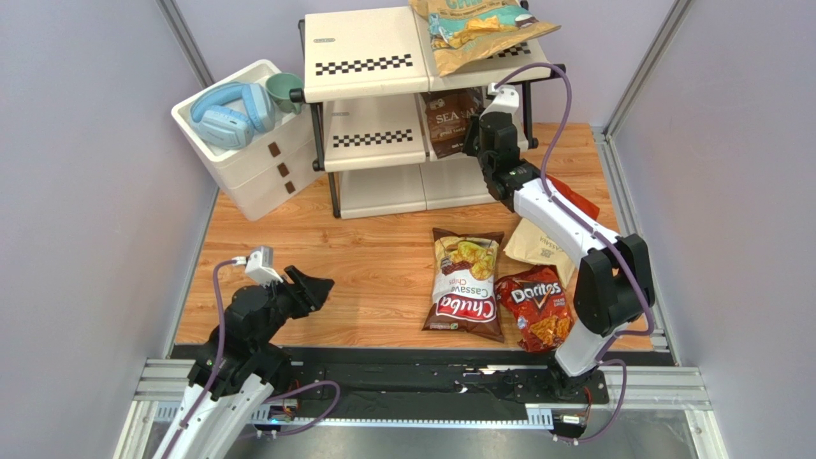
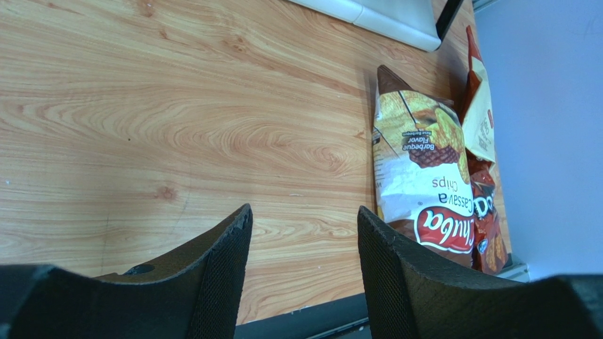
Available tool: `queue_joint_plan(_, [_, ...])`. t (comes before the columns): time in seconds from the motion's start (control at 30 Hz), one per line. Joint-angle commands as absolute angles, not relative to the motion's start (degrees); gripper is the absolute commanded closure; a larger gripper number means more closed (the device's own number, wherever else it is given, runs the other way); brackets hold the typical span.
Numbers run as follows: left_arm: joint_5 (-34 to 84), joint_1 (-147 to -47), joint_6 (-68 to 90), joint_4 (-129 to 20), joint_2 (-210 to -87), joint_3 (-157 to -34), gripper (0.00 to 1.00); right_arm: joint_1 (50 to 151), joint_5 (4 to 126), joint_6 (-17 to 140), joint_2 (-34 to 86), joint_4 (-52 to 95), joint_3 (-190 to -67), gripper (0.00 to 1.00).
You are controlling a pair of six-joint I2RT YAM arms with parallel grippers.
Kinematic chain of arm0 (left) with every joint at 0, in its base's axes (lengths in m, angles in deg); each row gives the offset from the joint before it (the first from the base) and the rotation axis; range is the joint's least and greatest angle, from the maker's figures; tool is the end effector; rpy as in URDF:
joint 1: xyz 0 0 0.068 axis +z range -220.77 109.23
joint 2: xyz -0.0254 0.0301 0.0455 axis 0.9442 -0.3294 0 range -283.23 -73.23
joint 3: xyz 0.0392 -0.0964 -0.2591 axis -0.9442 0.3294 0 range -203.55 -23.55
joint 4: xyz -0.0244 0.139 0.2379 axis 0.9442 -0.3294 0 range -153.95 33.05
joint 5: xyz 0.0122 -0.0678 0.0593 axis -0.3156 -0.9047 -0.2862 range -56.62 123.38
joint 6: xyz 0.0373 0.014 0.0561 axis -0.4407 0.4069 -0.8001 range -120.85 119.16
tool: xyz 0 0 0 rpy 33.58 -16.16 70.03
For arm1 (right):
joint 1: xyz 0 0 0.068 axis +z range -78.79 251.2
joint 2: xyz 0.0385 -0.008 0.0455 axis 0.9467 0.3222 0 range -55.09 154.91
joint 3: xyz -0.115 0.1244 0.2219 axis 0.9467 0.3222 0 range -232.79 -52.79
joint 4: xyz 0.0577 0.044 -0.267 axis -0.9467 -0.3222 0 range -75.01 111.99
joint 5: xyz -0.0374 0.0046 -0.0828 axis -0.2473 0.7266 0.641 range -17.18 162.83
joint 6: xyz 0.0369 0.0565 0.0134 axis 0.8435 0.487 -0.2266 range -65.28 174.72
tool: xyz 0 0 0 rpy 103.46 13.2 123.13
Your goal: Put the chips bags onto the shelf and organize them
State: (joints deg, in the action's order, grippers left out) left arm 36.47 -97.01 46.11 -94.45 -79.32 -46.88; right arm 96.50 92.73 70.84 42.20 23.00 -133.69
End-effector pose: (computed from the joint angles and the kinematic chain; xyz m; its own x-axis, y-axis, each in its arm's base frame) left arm 0.0947 -0.0432 0.2321 -0.5015 -0.5664 -0.6539 0.0433 0.7385 -0.6729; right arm 0.4092 0.1725 0.3322 -0.2595 0.1662 -0.9513 -0.0343 0.9829 0.1810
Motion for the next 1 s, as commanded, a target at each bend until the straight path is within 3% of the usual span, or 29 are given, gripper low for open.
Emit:
queue_joint_plan(0.0, [35.9, -97.0, 44.5, -93.0, -79.6, -47.2, 0.38, 96.3, 92.7, 72.9, 38.3, 24.2, -129.5, 0.91])
queue_joint_plan(0.03, [35.8, -97.0, 44.5, -92.8, -79.7, -47.1, 0.38, 96.2, 92.0, 72.7, 37.4, 24.7, -128.6, 0.83])
queue_joint_plan(0.07, [35.7, -97.0, 44.4, -92.7, -79.8, -47.1, 0.38, 96.3, 90.9, 72.7, 35.6, 25.1, -126.4, 0.61])
queue_joint_plan(0.27, [32.4, -97.0, 42.8, -90.3, -85.0, -47.4, 0.37, 96.2, 87.5, 74.1, 27.4, 28.6, -118.8, 0.31])
queue_joint_plan(0.57, [26.0, -97.0, 39.5, -83.9, -96.8, -48.6, 0.37, 96.3, 87.9, 77.4, 10.9, 18.3, -114.0, 0.30])
queue_joint_plan(0.73, [19.1, -97.1, 38.9, -69.3, -104.2, -47.3, 0.35, 96.4, 87.9, 81.8, -2.0, 9.9, -106.8, 0.32])
queue_joint_plan(0.97, [10.4, -103.3, 40.2, -47.8, -130.0, -49.3, 0.32, 98.1, 82.8, 81.8, -10.1, 0.8, -100.2, 0.34])
